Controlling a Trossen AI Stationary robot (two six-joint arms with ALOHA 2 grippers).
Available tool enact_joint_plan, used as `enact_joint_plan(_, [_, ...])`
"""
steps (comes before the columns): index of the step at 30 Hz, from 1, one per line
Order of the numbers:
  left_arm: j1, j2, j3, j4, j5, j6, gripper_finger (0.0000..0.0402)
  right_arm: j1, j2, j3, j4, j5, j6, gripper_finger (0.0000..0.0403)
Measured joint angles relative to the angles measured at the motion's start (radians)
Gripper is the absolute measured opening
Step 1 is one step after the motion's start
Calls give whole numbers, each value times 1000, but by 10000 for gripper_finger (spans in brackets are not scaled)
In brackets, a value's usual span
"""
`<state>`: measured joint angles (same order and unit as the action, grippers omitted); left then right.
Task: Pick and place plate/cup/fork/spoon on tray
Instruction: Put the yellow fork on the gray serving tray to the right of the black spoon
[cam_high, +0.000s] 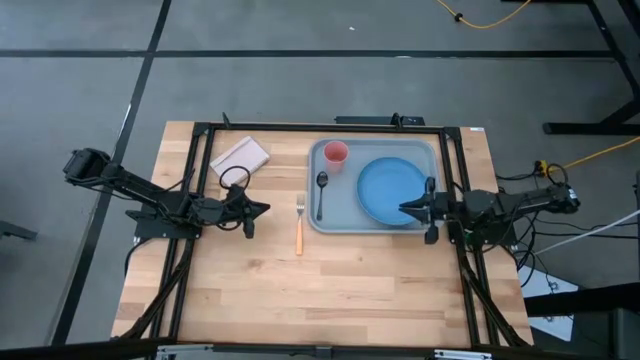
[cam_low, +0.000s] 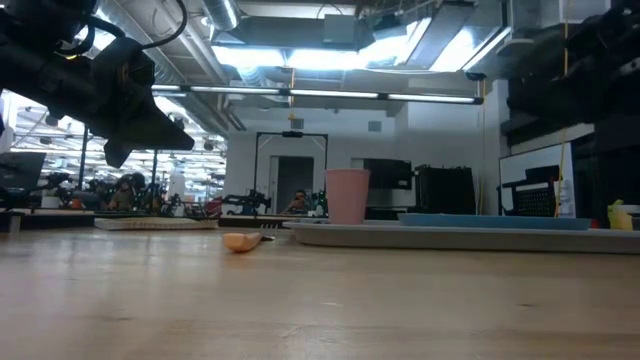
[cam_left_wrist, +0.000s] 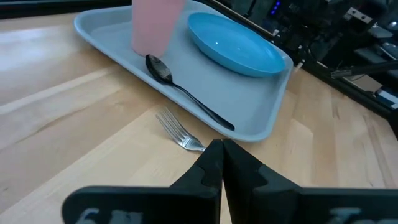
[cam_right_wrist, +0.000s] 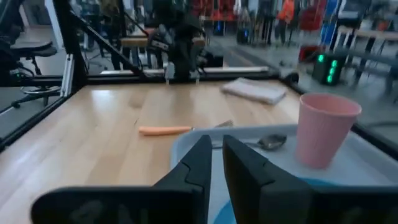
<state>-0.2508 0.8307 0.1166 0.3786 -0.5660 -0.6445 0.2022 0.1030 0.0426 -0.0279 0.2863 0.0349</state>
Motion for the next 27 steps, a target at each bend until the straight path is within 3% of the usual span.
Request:
enact_joint_plan(5, [3, 0, 0, 0, -12, 0, 0, -7, -77, -36, 82, -130, -92, 46])
enact_joint_plan(11, [30, 0, 0, 0, -25, 11, 0, -22, -96, -36, 79, -135, -97, 46])
enact_joint_plan(17, [41, 0, 0, 15, 5, 0, 0, -78, -76, -36, 77, -143, -201, 46])
enact_joint_plan(27, [41, 0, 0, 34, 6, -11, 0, -142, -64, -36, 67, -209, -171, 46])
